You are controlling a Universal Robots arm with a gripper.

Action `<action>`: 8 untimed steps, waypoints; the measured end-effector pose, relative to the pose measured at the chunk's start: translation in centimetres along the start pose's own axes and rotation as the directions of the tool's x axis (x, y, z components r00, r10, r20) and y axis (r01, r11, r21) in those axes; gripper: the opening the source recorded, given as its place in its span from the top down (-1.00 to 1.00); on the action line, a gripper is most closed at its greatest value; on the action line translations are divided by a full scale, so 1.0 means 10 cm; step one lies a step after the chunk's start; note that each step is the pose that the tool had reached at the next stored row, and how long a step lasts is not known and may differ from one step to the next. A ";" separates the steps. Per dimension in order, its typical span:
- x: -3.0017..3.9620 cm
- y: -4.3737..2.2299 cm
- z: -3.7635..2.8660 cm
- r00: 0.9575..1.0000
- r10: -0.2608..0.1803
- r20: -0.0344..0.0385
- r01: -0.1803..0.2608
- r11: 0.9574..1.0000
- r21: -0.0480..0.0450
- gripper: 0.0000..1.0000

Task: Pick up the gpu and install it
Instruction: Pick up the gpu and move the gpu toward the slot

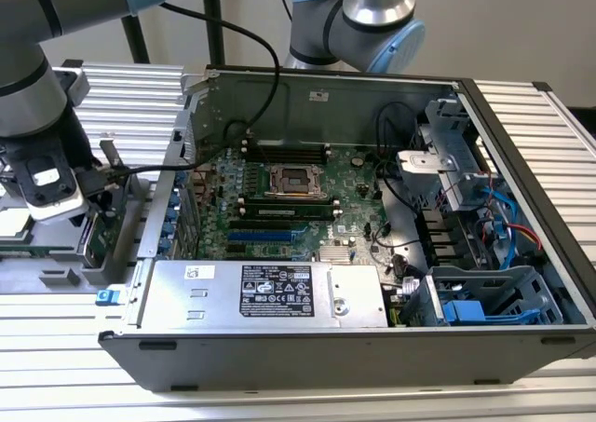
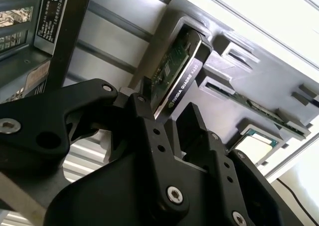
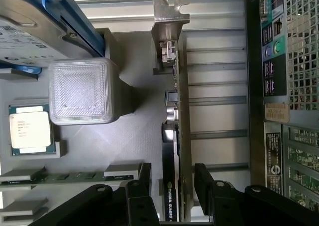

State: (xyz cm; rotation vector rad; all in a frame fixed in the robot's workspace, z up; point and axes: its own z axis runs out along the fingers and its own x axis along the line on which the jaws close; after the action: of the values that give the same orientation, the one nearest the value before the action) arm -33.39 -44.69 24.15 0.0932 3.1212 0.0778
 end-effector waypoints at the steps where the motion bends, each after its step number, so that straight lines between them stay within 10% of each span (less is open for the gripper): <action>1: 0.000 0.000 0.003 1.000 0.000 0.000 0.000 1.000 0.000 -1.00; 8: 0.005 -0.001 0.021 1.000 0.000 0.000 0.000 1.000 0.000 -1.00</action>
State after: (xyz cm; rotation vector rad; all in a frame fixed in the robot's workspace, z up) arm -33.43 -44.69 23.94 0.0932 3.1210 0.0780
